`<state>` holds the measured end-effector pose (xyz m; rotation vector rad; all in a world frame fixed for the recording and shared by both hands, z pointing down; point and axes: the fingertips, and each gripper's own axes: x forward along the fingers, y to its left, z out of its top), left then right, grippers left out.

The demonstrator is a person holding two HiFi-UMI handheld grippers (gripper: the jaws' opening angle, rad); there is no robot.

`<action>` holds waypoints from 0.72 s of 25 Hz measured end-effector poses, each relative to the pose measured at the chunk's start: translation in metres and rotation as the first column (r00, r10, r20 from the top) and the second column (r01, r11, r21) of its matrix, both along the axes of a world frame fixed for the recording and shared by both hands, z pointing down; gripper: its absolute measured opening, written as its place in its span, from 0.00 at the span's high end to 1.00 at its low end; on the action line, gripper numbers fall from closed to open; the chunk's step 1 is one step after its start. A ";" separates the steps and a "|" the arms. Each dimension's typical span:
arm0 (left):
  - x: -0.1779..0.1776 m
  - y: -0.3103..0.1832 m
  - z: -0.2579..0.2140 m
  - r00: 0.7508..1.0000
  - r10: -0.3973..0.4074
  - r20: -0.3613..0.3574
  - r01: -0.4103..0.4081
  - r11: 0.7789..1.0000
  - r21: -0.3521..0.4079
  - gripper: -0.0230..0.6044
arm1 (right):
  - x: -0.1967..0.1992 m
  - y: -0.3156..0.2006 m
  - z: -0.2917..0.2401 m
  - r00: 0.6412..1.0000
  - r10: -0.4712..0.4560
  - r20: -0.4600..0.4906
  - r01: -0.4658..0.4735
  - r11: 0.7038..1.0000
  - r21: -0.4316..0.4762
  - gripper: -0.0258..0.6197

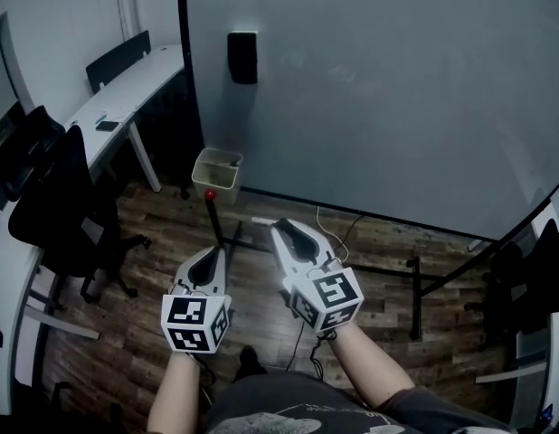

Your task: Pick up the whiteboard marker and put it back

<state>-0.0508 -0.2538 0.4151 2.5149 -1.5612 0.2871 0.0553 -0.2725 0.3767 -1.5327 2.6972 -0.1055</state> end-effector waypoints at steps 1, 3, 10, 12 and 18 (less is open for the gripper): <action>0.004 0.008 -0.001 1.000 -0.002 -0.004 0.002 1.000 0.003 0.94 | 0.005 0.008 0.002 1.000 -0.002 0.000 0.002 1.000 -0.005 0.84; 0.011 0.024 -0.003 1.000 -0.010 -0.016 0.010 1.000 0.011 0.94 | 0.012 0.023 0.005 1.000 -0.009 -0.001 0.009 1.000 -0.015 0.84; 0.025 0.071 -0.003 0.999 -0.041 -0.020 0.042 0.999 0.022 0.94 | 0.021 0.075 0.018 0.999 -0.050 -0.012 0.049 0.998 -0.040 0.84; 0.029 0.083 -0.002 0.999 -0.048 -0.014 0.048 0.999 0.020 0.94 | 0.025 0.087 0.021 0.998 -0.058 -0.012 0.058 0.997 -0.048 0.84; 0.035 0.109 0.003 0.997 -0.066 -0.036 0.066 0.998 0.004 0.94 | 0.033 0.111 0.027 0.997 -0.077 -0.014 0.076 0.995 -0.060 0.84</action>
